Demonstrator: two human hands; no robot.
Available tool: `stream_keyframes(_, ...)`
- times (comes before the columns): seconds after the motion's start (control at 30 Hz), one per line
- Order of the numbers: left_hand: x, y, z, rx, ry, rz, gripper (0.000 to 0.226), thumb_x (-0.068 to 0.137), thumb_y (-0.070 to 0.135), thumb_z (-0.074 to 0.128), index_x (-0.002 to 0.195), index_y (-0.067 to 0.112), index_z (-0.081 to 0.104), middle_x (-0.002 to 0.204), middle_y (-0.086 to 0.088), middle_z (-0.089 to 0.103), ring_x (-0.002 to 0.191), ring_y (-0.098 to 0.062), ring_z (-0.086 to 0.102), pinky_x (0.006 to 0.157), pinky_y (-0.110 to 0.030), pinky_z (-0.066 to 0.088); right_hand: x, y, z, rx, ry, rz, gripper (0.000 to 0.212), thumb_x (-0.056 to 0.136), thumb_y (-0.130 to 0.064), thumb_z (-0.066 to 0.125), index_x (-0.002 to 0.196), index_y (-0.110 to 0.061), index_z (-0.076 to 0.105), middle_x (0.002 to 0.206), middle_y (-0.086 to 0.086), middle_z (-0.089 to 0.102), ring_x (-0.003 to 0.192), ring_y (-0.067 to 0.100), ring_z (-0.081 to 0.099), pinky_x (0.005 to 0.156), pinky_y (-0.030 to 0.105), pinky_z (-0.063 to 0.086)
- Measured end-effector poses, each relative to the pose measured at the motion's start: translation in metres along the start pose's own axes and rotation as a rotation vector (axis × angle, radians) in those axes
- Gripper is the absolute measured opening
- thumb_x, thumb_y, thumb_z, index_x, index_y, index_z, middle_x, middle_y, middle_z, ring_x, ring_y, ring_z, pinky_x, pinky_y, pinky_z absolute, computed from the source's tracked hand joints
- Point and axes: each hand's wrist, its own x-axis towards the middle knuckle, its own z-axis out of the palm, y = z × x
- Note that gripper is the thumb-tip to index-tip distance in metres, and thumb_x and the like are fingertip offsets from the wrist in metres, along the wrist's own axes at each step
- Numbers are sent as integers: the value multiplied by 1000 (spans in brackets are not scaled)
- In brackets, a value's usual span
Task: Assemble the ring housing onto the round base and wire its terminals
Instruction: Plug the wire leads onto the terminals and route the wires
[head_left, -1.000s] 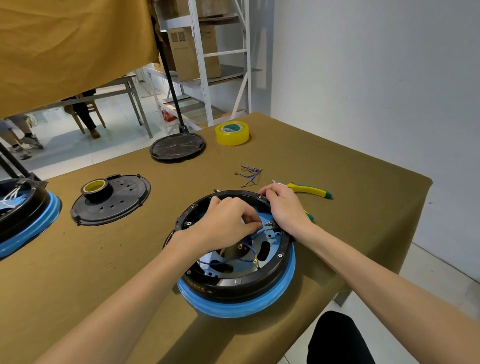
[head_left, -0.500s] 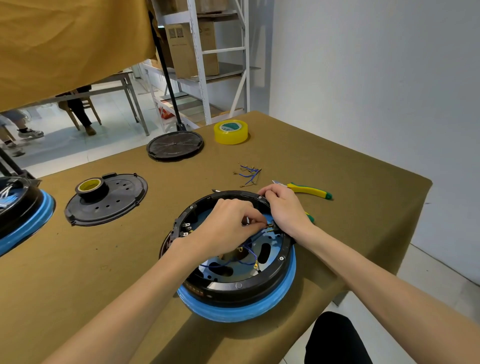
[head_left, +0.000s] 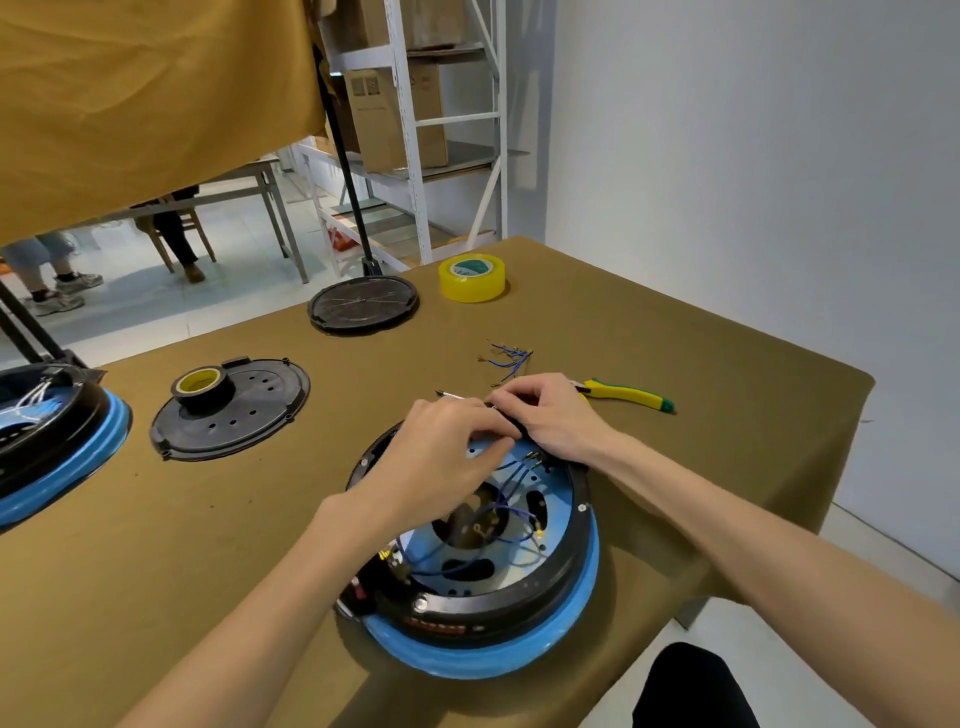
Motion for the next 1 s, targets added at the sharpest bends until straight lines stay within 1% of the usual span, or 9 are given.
stream_keyframes(0.07, -11, -12, -11, 22, 128, -42, 19, 99, 27, 65, 111, 34, 77, 106, 15, 68, 99, -10, 56, 92, -37, 42, 5, -13, -2, -91, -91, -60, 29, 104, -28, 59, 96, -10, 80, 91, 9, 77, 80, 15, 65, 82, 41, 51)
stream_keyframes(0.17, -28, -33, -18, 26, 148, -209, 27, 100, 24, 62, 126, 31, 70, 124, 10, 63, 117, -14, 52, 101, -35, 38, -2, -22, -8, -258, 10, -128, 31, 106, -34, 52, 106, -15, 75, 101, 0, 74, 93, 17, 65, 89, 44, 51)
stream_keyframes(0.27, -38, -45, -16, -154, 66, -296, 38, 104, 15, 55, 140, 27, 60, 135, 12, 61, 129, -11, 53, 109, -29, 40, -36, -21, -21, -489, 65, -22, 34, 101, -45, 54, 125, -22, 62, 114, -5, 61, 103, 16, 60, 88, 41, 52)
stream_keyframes(0.37, -44, -47, -14, -256, 102, -351, 45, 106, 1, 46, 139, 28, 61, 135, 14, 61, 131, -6, 51, 111, -25, 38, -66, -22, -27, -734, -46, 99, 31, 100, -43, 57, 121, -21, 62, 106, -3, 65, 93, 20, 63, 76, 39, 54)
stream_keyframes(0.5, -61, -47, -13, -262, 129, -426, 41, 105, 4, 46, 132, 34, 57, 131, 9, 59, 121, -7, 53, 100, -26, 45, -61, -21, -27, -583, -166, -15, 20, 104, -29, 55, 108, -21, 73, 90, 5, 74, 78, 23, 65, 74, 44, 53)
stream_keyframes(0.6, -69, -49, -18, -200, 163, -454, 20, 100, 29, 62, 117, 39, 58, 115, 13, 62, 102, 2, 58, 77, -15, 45, -33, -22, -31, -432, -276, -95, 25, 104, -23, 58, 124, -20, 74, 118, -2, 75, 104, 14, 67, 94, 32, 51)
stream_keyframes(0.73, -61, -44, -15, -273, 225, -384, 21, 103, 25, 59, 122, 33, 64, 119, 19, 61, 112, 6, 56, 93, -22, 46, 0, -26, -12, -316, -412, -145, 26, 103, -21, 62, 126, -22, 73, 119, -9, 74, 110, 5, 66, 96, 20, 50)
stream_keyframes(0.87, -59, -43, -9, -436, 164, -383, 39, 108, 8, 46, 125, 38, 63, 123, 28, 62, 112, 21, 53, 95, -8, 45, 12, -12, -16, -186, -69, -98, 26, 98, -35, 66, 122, -25, 71, 114, -7, 71, 106, 7, 67, 94, 25, 53)
stream_keyframes(1.0, -56, -46, 0, -439, 277, -441, 41, 107, 2, 41, 130, 27, 64, 125, 18, 63, 117, 9, 54, 90, -4, 39, 12, 28, -48, -805, 160, 249, 54, 97, -51, 56, 141, -20, 51, 138, 13, 55, 127, 33, 52, 108, 47, 42)
